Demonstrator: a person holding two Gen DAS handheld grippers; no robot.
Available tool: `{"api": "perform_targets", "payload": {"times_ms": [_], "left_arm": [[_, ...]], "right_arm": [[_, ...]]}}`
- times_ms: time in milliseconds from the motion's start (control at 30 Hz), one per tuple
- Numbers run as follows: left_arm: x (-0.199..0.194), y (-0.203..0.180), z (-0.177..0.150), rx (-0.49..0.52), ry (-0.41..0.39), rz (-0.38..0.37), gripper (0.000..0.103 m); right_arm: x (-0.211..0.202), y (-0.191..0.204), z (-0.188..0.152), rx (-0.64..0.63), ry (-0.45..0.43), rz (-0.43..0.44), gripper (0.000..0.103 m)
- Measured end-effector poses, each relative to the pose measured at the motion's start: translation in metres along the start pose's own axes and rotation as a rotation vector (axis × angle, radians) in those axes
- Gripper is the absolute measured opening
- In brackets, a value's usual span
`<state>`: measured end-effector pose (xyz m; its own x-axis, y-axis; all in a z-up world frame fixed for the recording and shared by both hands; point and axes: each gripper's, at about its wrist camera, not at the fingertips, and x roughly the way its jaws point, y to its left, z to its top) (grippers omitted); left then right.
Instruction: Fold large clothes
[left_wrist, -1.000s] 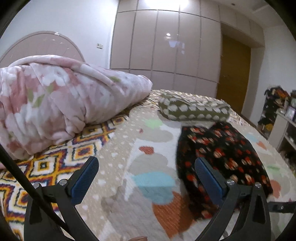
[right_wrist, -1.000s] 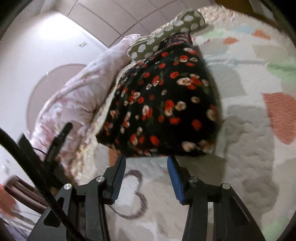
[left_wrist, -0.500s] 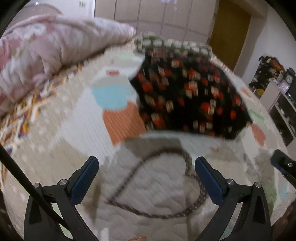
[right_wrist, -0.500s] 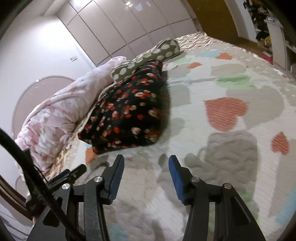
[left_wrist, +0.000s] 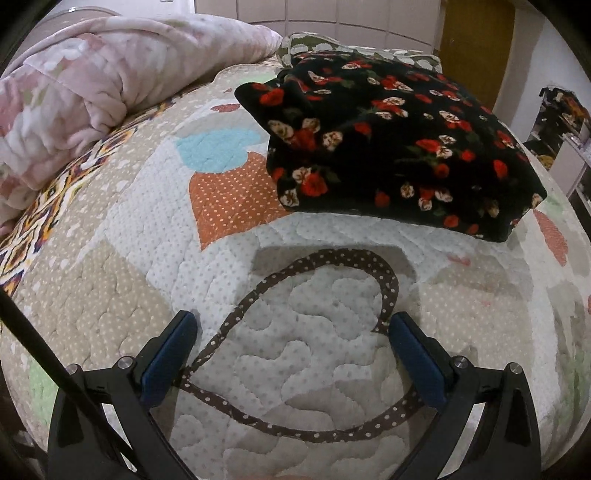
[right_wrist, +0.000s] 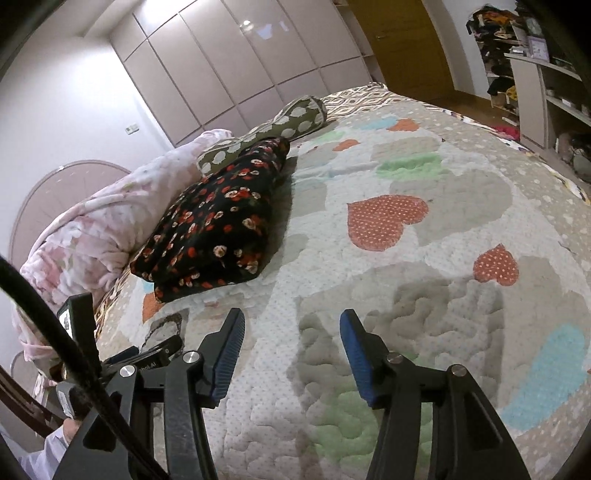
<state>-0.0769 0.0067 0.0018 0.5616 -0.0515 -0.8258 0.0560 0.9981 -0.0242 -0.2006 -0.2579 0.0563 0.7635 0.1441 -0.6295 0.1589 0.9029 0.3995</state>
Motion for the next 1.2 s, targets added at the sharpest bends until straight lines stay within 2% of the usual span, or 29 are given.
{"api": "perform_targets", "payload": {"times_ms": [167,400,567,733,1200], "left_arm": [[-0.005,0.000,0.000,0.001,-0.020,0.004,0.103],[-0.049,0.008,-0.011,-0.011,-0.045,-0.007,0.103],[-0.090,0.016,-0.018,-0.018,-0.134,0.003,0.103],[-0.115,0.017,-0.026,-0.002,-0.175,-0.020,0.103],[-0.115,0.009,-0.036,0.025,-0.145,-0.041,0.103]], "right_arm": [[0.001,0.018,-0.005,-0.077,0.002,-0.052,0.060],[-0.004,0.045,-0.012,-0.212,-0.022,-0.116,0.064],[-0.004,0.051,-0.013,-0.218,-0.014,-0.127,0.065],[-0.007,0.055,-0.014,-0.221,-0.013,-0.137,0.065],[0.005,0.051,-0.019,-0.210,0.038,-0.172,0.066]]}}
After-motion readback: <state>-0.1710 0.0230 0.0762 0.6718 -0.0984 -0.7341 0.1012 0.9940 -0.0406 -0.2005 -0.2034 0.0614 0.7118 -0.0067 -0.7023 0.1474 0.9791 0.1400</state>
